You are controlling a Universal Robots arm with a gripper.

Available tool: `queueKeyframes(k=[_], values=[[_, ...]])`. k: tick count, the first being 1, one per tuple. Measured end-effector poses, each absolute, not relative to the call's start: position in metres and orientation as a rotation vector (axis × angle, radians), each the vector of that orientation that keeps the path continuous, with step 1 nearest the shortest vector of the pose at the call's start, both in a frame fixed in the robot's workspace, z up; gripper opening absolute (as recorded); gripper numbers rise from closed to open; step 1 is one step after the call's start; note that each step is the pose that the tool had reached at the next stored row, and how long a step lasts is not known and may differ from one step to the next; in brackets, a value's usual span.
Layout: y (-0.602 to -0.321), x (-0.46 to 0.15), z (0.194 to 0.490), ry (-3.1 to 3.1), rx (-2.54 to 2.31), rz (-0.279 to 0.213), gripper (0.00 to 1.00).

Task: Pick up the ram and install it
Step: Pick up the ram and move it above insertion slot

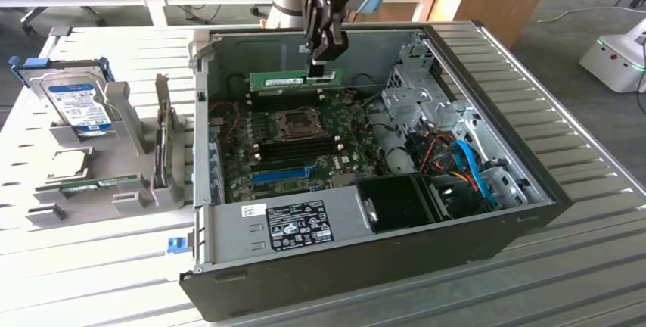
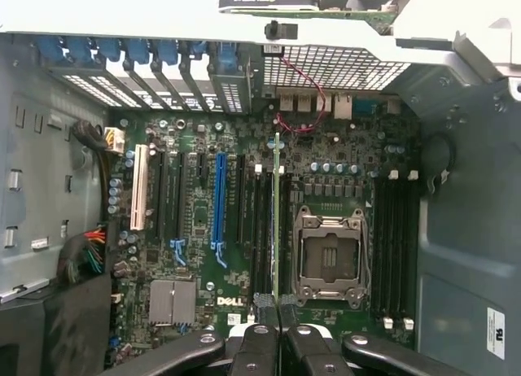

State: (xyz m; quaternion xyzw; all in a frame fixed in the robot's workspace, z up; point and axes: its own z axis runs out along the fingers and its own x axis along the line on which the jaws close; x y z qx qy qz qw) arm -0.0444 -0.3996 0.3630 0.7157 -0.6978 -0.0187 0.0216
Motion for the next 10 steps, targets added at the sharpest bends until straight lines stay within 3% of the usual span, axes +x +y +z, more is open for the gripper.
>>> queueKeyframes(k=[10], values=[[-0.3996, -0.0375, 0.3617, -2.163, 2.218, -0.058, 0.12]])
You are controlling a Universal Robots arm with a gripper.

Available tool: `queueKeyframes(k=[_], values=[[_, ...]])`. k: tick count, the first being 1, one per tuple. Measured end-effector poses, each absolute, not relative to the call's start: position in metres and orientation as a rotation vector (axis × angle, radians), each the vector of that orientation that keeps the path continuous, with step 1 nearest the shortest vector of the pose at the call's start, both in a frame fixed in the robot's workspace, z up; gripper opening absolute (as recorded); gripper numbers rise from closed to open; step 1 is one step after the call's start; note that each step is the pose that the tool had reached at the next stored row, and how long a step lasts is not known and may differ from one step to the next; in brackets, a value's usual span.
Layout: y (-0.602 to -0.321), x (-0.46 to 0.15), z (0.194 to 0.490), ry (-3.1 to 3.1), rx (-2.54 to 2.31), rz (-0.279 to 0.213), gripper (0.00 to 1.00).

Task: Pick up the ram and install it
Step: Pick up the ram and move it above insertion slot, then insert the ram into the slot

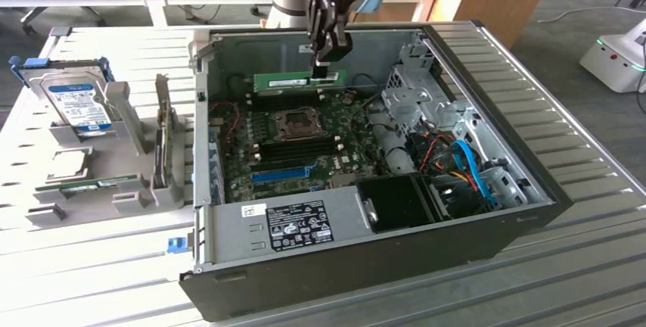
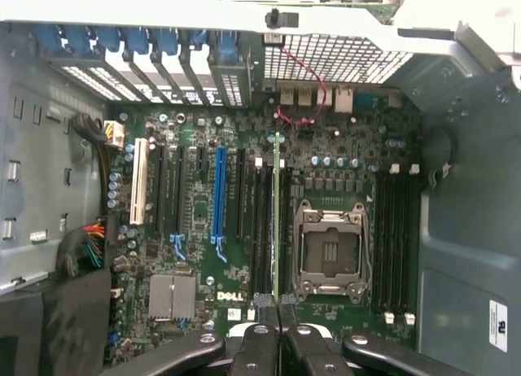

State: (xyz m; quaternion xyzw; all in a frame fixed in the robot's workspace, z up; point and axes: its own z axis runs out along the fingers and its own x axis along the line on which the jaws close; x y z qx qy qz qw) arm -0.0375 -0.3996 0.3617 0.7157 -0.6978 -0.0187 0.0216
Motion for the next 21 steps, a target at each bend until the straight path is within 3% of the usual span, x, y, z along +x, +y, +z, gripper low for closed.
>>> queueKeyframes(k=[21], values=[[-0.4008, -0.0349, 0.3616, -2.163, 2.218, -0.058, 0.12]])
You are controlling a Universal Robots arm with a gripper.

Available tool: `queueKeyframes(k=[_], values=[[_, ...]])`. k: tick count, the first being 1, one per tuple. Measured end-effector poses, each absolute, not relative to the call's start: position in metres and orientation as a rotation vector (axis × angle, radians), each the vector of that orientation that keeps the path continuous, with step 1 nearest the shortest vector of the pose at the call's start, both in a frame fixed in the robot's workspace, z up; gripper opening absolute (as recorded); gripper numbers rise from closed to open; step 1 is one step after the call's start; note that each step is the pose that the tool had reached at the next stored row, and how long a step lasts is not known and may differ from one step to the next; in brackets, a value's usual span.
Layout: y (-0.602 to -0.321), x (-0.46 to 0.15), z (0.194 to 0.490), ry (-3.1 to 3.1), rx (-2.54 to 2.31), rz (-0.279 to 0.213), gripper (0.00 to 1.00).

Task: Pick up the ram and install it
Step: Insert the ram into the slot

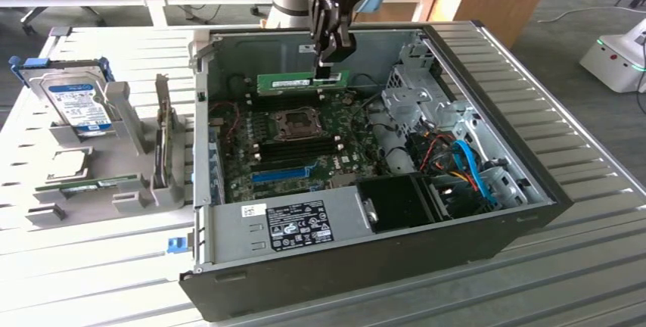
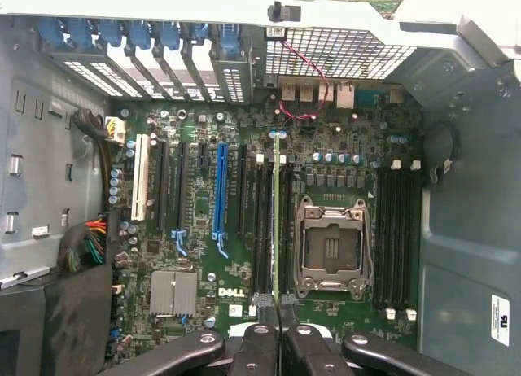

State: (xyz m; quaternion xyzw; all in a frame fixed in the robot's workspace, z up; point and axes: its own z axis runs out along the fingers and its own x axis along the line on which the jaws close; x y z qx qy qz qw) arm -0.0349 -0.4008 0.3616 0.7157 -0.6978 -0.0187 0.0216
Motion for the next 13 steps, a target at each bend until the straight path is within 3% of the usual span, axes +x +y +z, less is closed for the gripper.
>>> queueKeyframes(k=[13], values=[[-0.401, -0.035, 0.346, -2.163, 2.218, -0.058, 0.12]])
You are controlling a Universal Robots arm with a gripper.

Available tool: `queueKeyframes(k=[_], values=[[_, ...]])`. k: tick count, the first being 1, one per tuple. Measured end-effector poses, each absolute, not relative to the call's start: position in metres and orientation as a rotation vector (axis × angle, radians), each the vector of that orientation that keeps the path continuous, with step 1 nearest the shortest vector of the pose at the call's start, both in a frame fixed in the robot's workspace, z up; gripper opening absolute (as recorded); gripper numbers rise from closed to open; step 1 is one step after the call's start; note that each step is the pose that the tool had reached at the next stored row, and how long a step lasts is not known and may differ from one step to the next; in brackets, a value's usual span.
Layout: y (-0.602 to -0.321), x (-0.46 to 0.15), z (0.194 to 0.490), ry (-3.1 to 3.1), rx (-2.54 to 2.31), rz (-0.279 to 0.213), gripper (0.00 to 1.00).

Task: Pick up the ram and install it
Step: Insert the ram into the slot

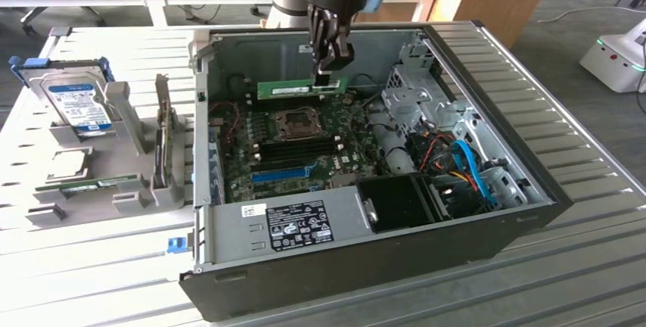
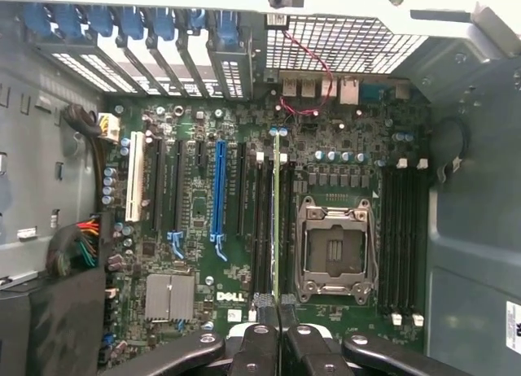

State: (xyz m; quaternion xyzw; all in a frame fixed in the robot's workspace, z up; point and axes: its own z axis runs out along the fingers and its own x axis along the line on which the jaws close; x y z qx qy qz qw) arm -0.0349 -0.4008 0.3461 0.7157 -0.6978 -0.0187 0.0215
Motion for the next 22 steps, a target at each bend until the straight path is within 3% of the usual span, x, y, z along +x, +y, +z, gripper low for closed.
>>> queueKeyframes(k=[22], values=[[-0.401, -0.035, 0.306, -2.164, 2.219, -0.056, 0.12]])
